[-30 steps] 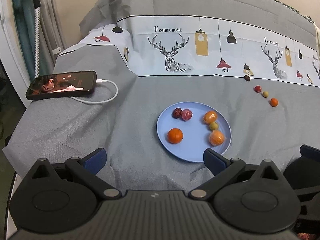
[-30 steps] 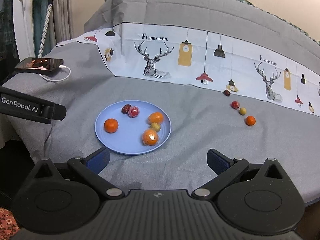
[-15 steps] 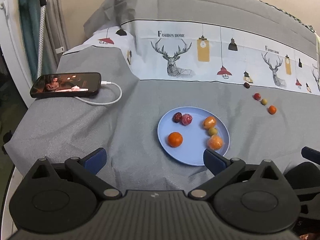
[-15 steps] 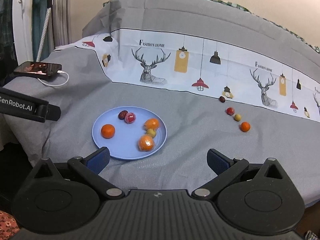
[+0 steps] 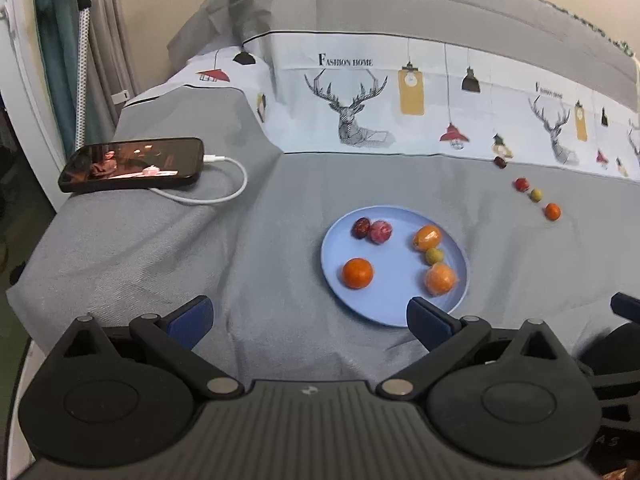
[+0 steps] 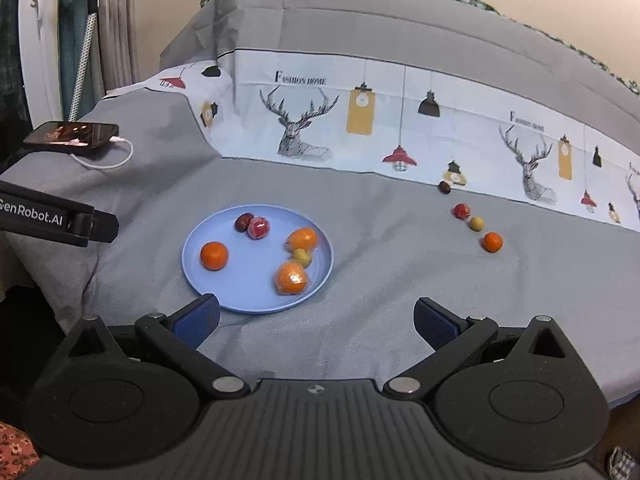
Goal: Organize fruits
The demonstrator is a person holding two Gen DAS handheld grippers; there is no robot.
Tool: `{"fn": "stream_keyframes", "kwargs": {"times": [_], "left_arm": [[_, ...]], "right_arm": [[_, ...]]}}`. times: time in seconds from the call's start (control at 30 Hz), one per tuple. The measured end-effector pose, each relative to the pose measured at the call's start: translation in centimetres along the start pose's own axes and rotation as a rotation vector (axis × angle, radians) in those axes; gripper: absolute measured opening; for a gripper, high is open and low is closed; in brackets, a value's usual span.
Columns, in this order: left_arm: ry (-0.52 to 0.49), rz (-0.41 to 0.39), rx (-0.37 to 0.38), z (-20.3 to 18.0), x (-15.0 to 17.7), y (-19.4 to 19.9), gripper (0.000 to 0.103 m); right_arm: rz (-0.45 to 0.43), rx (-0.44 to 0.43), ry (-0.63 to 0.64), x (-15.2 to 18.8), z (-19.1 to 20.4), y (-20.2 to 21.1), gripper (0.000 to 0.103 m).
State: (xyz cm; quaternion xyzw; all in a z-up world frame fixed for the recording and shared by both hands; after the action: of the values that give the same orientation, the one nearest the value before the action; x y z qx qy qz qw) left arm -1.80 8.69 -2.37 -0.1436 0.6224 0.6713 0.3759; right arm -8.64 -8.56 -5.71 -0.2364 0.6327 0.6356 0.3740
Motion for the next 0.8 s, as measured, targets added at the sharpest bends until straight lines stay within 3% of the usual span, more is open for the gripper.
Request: {"fn": "stream_keyframes", "kwargs": {"times": [0.2,0.4,0.8], "left_arm": [[0.038,0.021,-0.006,0.4,0.0,-0.3,0.103],[-0.006,0.038,0.0,-0.8,-0.8,-1.2,0.103],[-0.057,0.033,0.054,-4.3,-6.1,-4.3,0.103]], "right_arm": [[-0.007,-0.006,-0.007,-0.2,-0.1,-0.2,0.102],[0.012,0.012,-0.053,0.1,-1.6,-0.7,0.102],[-0.042,0.106,-0.173,-3.7,-7.4,-2.6,0.102]]}}
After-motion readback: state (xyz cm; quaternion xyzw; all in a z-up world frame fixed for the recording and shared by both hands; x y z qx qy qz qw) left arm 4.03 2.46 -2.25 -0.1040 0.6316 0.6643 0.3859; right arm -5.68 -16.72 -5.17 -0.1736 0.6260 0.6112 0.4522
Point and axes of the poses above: each gripper's, at about its wrist camera, not at the fingertips, and y roughly against the way its jaws point, z to its left, x to its underside, the point moved 5 cm from there along -y, roughly the way its jaws point, and after that the axes turned 10 degrees about -y, right-handed, at the moved point
